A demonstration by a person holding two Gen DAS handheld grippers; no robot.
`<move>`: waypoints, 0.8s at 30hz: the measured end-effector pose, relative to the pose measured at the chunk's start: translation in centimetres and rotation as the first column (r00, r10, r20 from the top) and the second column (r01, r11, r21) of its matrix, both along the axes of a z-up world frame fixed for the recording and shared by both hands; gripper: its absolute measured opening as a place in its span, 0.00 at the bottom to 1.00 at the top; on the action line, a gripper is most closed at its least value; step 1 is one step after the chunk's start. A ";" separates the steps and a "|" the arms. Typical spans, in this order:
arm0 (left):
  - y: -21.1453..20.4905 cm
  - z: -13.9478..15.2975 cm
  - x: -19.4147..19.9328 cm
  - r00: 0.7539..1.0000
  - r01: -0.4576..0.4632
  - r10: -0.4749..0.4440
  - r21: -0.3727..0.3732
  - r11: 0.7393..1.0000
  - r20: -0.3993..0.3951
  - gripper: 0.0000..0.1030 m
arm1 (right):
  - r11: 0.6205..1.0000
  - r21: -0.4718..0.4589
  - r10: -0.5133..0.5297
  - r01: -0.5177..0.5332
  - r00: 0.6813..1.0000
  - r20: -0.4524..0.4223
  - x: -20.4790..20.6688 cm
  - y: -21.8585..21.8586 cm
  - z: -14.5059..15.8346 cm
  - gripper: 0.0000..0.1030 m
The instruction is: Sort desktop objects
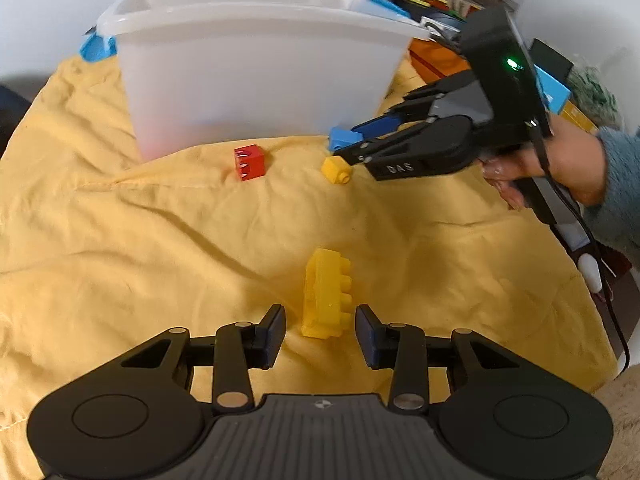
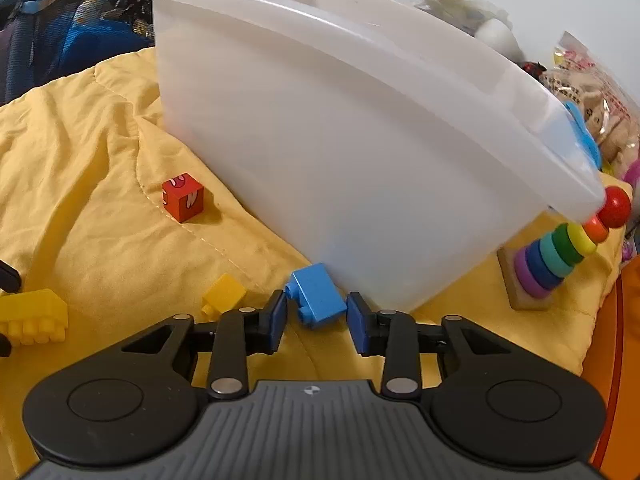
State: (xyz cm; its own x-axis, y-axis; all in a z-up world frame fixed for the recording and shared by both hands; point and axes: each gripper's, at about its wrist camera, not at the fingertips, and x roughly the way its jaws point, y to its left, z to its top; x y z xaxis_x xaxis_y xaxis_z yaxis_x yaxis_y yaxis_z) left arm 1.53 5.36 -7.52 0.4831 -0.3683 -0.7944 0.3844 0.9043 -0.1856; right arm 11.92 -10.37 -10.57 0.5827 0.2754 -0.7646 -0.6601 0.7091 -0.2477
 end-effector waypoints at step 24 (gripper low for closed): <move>-1.1 -0.9 -0.7 0.997 0.004 -0.014 0.142 0.990 0.073 0.29 | 0.810 0.351 -0.179 0.471 0.767 -0.616 -4.6 -6.1 -0.2 0.32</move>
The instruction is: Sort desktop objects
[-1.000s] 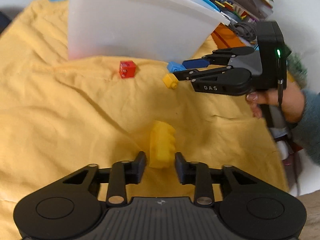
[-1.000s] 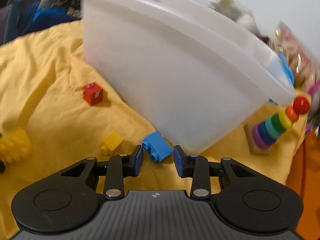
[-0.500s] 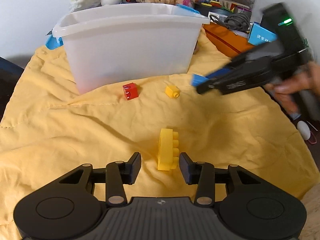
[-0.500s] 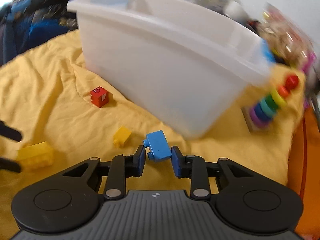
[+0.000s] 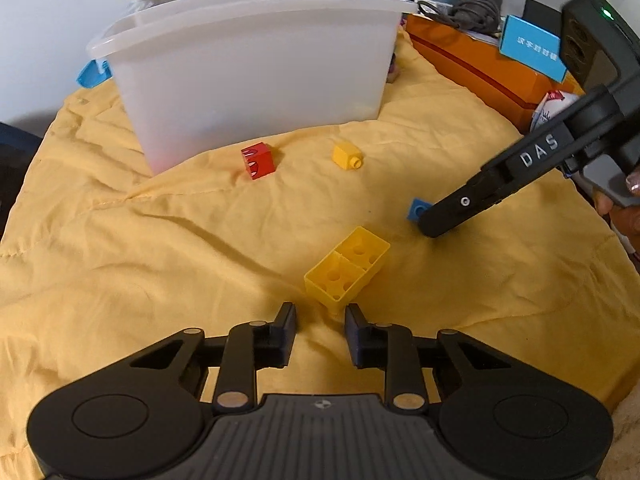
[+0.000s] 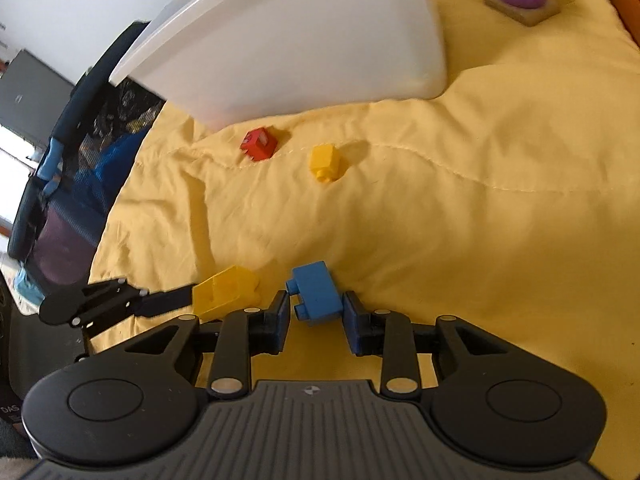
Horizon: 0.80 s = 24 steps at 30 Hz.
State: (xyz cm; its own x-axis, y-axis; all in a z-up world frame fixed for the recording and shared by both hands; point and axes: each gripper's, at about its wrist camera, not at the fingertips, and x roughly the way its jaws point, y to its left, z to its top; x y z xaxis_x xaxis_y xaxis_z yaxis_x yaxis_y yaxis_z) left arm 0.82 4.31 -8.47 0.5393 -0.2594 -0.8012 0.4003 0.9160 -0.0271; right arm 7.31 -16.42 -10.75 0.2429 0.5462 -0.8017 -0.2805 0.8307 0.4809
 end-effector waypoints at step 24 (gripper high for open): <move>-2.4 1.4 -1.0 0.965 0.219 -0.236 0.150 0.964 0.111 0.28 | 0.752 -0.618 0.561 -0.230 0.716 0.415 -7.8 7.7 0.7 0.38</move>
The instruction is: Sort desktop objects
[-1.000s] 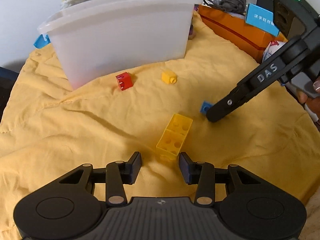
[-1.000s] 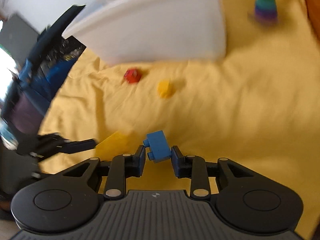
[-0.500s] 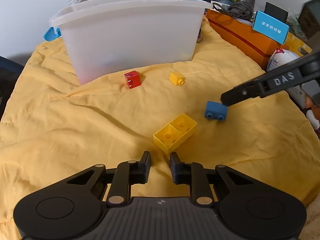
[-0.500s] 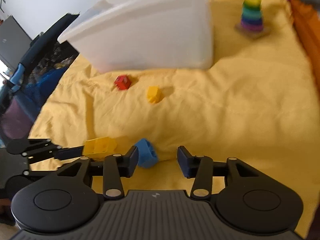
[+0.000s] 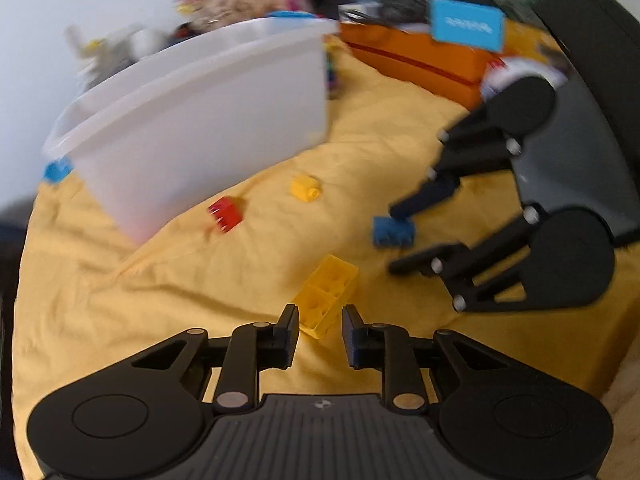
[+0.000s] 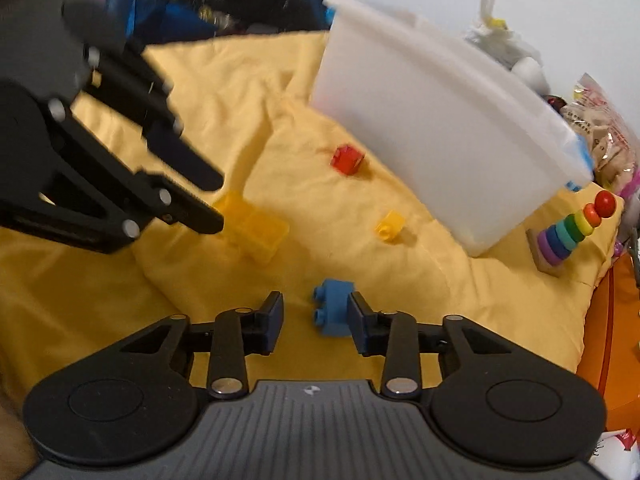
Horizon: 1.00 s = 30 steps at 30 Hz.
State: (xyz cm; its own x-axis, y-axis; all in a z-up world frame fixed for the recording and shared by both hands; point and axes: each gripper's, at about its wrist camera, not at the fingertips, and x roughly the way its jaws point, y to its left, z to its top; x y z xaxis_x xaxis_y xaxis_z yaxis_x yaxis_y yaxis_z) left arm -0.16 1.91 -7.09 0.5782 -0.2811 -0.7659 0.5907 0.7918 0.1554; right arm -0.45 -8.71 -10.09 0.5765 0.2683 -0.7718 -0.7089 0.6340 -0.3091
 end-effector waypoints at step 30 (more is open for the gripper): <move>-3.4 -1.3 -0.8 0.926 0.266 -0.338 0.343 0.901 0.168 0.49 | 0.937 0.216 -0.229 0.274 0.950 -0.212 3.5 -4.2 -0.5 0.21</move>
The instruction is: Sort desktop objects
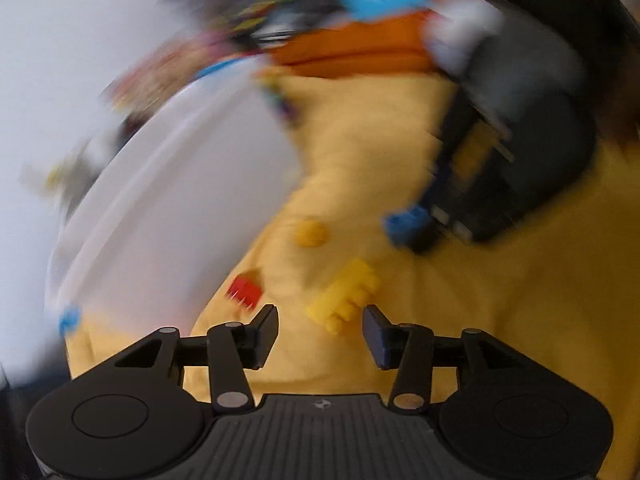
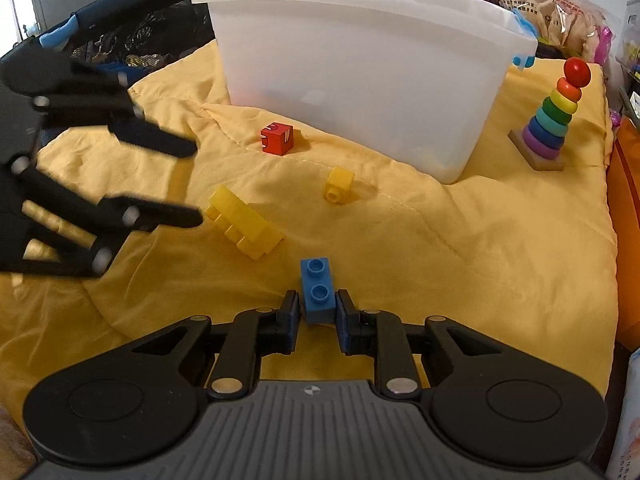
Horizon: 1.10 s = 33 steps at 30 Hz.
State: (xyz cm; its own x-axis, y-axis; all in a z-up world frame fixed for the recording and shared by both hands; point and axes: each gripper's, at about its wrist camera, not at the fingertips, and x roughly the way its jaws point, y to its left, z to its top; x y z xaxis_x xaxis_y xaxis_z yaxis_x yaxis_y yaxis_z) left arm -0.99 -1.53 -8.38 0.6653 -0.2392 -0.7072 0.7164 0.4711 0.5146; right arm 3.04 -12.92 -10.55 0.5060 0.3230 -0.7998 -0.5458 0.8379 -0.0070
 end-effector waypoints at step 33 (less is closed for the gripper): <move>9.1 0.4 4.3 0.653 -0.738 0.506 -0.322 0.593 -0.564 0.46 | 1.000 0.017 0.001 -0.001 1.000 -0.002 -0.1 -0.1 0.0 0.21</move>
